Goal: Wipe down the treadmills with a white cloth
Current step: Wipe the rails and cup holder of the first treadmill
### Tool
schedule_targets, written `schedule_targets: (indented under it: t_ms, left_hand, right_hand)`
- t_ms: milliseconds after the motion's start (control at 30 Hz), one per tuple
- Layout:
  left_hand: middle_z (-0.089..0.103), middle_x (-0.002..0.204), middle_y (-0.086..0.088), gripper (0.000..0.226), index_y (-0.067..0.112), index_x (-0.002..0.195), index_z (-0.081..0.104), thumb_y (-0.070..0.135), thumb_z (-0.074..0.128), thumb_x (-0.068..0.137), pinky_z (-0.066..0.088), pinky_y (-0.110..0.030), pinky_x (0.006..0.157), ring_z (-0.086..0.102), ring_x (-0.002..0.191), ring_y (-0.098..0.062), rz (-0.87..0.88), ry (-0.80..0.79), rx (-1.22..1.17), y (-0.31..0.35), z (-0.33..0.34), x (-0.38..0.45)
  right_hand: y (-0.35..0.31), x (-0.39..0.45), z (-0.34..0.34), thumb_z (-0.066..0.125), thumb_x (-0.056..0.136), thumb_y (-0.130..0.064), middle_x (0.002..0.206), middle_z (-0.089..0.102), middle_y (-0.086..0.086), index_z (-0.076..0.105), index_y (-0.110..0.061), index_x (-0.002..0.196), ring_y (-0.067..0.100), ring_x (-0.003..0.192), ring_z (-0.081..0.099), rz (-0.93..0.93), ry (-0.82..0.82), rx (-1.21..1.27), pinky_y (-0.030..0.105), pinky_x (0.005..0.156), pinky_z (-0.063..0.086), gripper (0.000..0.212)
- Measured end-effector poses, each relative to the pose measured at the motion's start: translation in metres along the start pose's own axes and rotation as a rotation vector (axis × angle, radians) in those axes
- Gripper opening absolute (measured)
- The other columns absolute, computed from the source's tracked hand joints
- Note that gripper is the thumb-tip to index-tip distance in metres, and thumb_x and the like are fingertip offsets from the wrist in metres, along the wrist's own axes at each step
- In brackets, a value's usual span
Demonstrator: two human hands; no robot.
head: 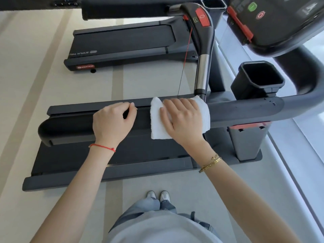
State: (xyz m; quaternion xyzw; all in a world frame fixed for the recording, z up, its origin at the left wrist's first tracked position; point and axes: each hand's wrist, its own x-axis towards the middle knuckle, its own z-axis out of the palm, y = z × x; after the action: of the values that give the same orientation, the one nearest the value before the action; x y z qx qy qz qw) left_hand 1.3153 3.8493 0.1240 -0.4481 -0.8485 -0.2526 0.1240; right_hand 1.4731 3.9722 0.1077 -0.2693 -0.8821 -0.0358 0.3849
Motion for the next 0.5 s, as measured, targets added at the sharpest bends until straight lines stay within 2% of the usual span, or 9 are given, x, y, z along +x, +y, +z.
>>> schedule_targets:
  t_ms: [100,200,300,367,500]
  left_hand:
    - [0.055,0.052,-0.002,0.048,0.013,0.073,0.070,0.037,0.038,0.100,0.042,-0.036,0.047,0.051,0.051,-0.026,0.020,-0.049,-0.019,0.001,-0.002,-0.001]
    - [0.061,0.057,-0.003,0.042,0.012,0.077,0.072,0.031,0.043,0.101,0.046,-0.039,0.050,0.053,0.053,-0.026,0.039,-0.073,-0.071,0.002,-0.006,0.000]
    - [0.069,0.069,0.002,0.033,0.014,0.084,0.074,0.025,0.048,0.101,0.048,-0.034,0.054,0.058,0.058,-0.024,0.094,-0.069,-0.176,0.017,-0.008,-0.001]
    - [0.074,0.085,0.005,0.027,0.016,0.091,0.075,0.022,0.050,0.099,0.050,-0.030,0.063,0.064,0.070,-0.020,0.161,-0.096,-0.229,0.038,-0.006,-0.002]
    - [0.073,0.106,0.005,0.024,0.015,0.107,0.073,0.020,0.051,0.100,0.054,-0.034,0.081,0.067,0.094,-0.016,0.253,-0.183,-0.318,0.078,0.008,0.003]
  right_hand:
    - [0.034,-0.011,-0.013,0.045,0.098,-0.024,0.078,0.065,0.000,0.067,-0.012,0.085,0.025,0.077,0.058,0.076,0.066,-0.080,0.037,0.077,0.043,0.028]
    - [0.057,-0.015,-0.020,0.042,0.099,-0.024,0.076,0.063,0.001,0.063,-0.011,0.079,0.025,0.075,0.055,0.162,0.102,-0.129,0.036,0.078,0.041,0.032]
    - [0.053,-0.016,-0.015,0.040,0.098,-0.024,0.076,0.063,0.001,0.063,-0.012,0.078,0.024,0.076,0.054,0.242,0.143,-0.140,0.034,0.080,0.040,0.032]
    - [0.054,-0.019,-0.014,0.042,0.097,-0.025,0.082,0.065,0.001,0.065,-0.012,0.083,0.024,0.081,0.057,0.214,0.154,-0.128,0.034,0.085,0.040,0.030]
    - [0.079,-0.025,-0.023,0.047,0.096,-0.027,0.095,0.070,0.000,0.070,-0.011,0.095,0.024,0.091,0.061,0.054,0.126,-0.083,0.033,0.090,0.040,0.028]
